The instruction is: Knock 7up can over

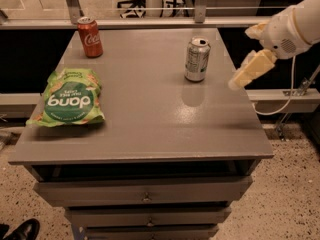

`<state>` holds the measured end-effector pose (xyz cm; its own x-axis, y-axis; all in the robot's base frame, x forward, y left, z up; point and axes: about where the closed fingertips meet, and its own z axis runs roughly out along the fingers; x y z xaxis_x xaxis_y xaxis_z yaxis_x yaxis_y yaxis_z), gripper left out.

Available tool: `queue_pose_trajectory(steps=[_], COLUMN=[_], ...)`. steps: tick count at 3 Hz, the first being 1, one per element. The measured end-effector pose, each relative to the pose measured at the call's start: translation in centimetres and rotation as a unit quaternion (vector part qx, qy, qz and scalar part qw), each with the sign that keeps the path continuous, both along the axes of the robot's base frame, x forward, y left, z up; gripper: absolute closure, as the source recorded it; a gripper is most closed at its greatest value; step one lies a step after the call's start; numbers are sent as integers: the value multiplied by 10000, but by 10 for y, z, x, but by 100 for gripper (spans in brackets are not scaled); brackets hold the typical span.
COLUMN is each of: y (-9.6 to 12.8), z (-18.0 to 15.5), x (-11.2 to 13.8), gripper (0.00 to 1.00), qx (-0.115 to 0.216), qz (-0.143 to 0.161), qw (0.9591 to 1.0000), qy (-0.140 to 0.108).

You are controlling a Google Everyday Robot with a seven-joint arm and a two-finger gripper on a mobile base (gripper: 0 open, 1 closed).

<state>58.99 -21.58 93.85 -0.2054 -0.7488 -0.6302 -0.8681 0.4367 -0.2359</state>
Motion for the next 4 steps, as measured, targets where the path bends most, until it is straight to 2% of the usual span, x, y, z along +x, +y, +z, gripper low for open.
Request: queue_pose_trajectory(steps=[1, 2, 3, 4], y=[17, 39, 69, 87], z=[-11, -26, -37, -37], x=[39, 64, 71, 65], gripper=[0, 0, 0, 0], qx=[503, 986, 1459, 1794], qz=[83, 204, 462, 616], qw=[9987, 9949, 9881, 9815], qy=[-36, 28, 160, 270])
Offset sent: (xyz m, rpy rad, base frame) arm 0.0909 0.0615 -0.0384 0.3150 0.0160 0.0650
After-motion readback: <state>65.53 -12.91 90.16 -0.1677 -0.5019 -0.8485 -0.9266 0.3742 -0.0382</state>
